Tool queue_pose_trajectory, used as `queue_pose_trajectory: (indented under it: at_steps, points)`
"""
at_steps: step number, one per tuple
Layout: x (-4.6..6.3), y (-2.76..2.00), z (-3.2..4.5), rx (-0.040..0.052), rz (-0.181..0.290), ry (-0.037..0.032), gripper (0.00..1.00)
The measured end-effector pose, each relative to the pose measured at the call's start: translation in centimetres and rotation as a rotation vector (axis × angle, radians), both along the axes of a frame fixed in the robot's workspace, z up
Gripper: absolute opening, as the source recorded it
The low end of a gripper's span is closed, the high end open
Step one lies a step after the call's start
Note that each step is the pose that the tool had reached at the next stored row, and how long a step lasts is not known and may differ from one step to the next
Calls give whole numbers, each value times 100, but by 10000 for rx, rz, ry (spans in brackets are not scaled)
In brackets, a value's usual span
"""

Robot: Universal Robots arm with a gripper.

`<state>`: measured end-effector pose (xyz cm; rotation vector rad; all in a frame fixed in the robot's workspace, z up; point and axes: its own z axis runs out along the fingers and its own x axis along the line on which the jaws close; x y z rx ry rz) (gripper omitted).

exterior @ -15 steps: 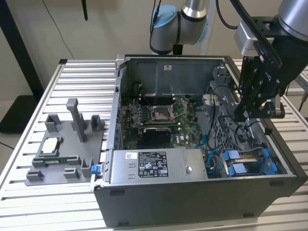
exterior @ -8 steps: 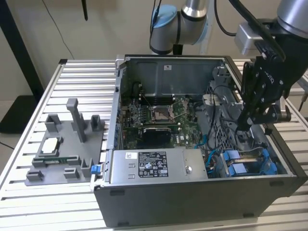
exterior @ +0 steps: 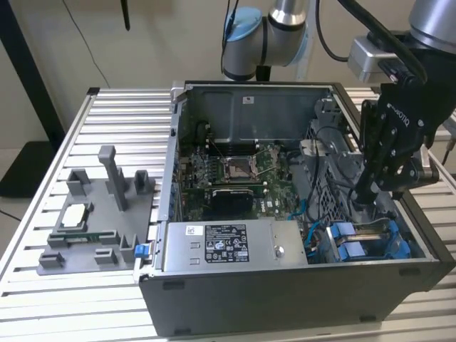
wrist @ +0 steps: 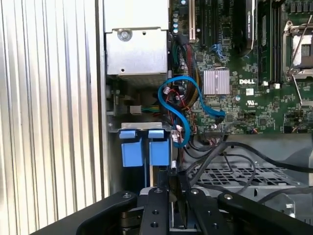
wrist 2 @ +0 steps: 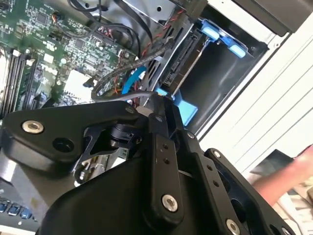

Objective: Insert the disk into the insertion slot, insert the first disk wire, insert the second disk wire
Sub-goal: 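Insert the first disk wire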

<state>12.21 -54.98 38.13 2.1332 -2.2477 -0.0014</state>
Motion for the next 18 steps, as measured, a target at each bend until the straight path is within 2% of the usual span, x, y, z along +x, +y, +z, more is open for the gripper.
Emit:
queue_pose_trajectory:
  at_steps: [3,7,11,12,18]
  points:
    - [0,1,-3,-135,0,0,0]
    - [0,-5,-18,-433,0,-1,0]
    - [0,-30,-27,-653,0,-5,0]
    - [0,-36,-29,-683,0,-5,0]
    - [0,-39,-30,-685,0,-5,0]
